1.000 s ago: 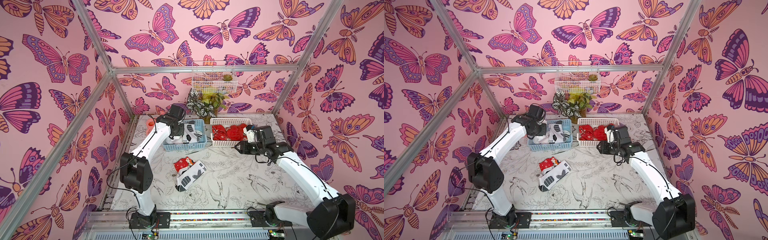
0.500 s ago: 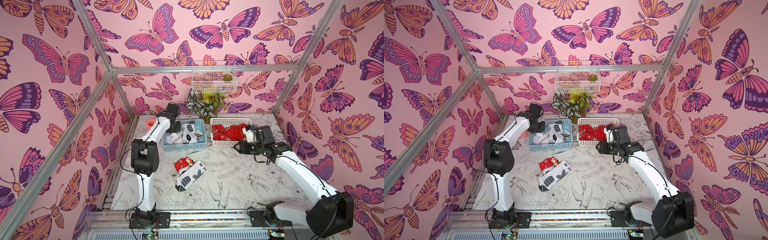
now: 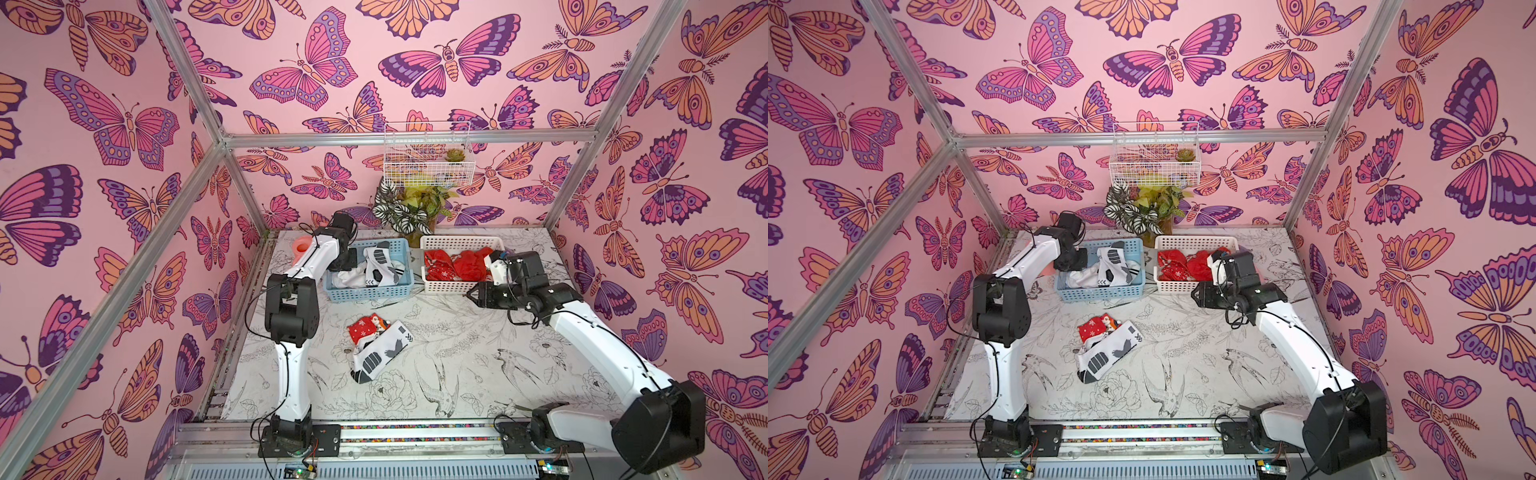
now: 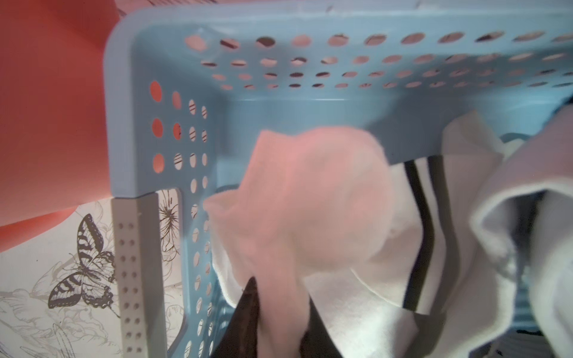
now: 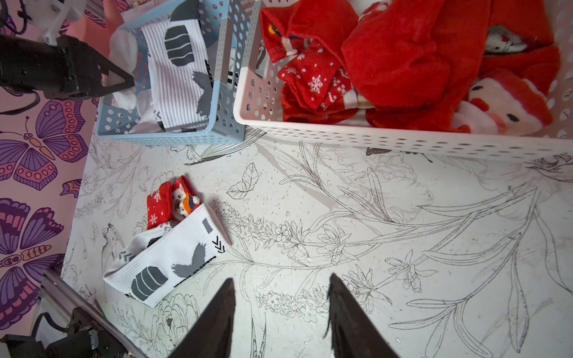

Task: Sort the socks into the basket by color
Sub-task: Place the sock in the bin.

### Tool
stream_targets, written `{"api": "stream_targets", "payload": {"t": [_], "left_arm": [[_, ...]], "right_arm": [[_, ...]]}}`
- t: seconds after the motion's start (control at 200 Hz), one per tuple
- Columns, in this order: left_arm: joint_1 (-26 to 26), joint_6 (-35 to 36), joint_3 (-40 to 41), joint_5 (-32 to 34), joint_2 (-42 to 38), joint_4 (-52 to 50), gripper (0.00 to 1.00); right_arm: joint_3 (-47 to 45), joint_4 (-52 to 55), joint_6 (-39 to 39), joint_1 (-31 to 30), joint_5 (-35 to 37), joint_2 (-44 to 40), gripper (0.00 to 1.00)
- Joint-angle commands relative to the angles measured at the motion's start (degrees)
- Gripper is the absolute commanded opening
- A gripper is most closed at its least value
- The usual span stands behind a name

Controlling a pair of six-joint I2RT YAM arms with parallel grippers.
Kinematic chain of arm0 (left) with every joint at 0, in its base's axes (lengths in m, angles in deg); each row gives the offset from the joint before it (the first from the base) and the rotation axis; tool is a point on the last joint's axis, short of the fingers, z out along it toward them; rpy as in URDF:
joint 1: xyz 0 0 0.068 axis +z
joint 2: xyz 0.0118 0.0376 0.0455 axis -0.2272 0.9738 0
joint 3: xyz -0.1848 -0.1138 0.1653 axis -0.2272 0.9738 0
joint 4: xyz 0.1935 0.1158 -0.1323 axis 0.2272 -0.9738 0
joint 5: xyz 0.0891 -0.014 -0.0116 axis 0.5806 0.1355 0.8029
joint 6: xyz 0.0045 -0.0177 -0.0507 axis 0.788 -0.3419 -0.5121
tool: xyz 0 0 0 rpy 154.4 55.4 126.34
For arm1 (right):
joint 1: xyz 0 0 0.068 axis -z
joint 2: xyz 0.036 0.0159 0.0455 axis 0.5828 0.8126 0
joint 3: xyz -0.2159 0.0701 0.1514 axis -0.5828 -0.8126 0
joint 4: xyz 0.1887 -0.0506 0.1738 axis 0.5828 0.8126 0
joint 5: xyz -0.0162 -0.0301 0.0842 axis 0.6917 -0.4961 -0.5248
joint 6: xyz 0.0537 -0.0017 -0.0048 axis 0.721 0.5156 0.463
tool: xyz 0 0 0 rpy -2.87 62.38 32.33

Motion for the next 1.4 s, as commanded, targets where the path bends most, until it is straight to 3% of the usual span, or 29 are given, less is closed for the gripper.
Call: {"api": "stream_targets", "payload": {"t": [0.0,0.617,1.048,1.223,1.393], "left_arm": [[1.12,-1.47,-1.22,1.4,1.65,-2.18,0.21],[2.27,-1.75,-3.17,0.75,3.59,-2.79,0.33],[2.28,-2.35,-3.24,-1.83,1.01,-3.48,0.55],[1.93,-1.96,-3.33,-1.58,-0.68,-4.12,0.72],[1.45,-1.96,-2.57,-1.45,-2.96,-4.76,0.76]], "right_arm": [[0.38,-0.18,0.27,-0.42,-0.53,0.72,0.5],[0.81,0.02,0.01,-0.42,-0.47,1.22,0.5],[1.17,0.48,0.22,-0.44,-0.72,0.55,0.5],[1.12,0.37,0.52,-0.47,-1.04,0.02,0.5],[1.35,0.73,0.31,-0.47,-1.07,-0.24,0.51]]}}
